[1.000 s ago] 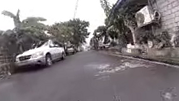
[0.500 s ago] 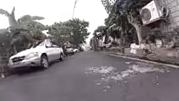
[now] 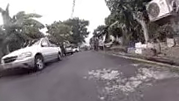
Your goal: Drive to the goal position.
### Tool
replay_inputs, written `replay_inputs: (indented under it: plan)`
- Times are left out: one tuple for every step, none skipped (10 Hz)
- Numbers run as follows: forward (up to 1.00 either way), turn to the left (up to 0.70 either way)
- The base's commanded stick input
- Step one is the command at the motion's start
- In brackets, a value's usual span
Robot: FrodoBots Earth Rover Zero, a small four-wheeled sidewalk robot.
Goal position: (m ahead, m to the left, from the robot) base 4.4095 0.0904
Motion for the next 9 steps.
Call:
replay_inputs:
  plan:
    - [1.0, 0.0]
    - [1.0, 0.0]
    - [1.0, 0.0]
    - [1.0, 0.0]
    - [1.0, 0.0]
    - [1.0, 0.0]
    - [1.0, 0.0]
    - [1.0, 0.0]
    - [1.0, 0.0]
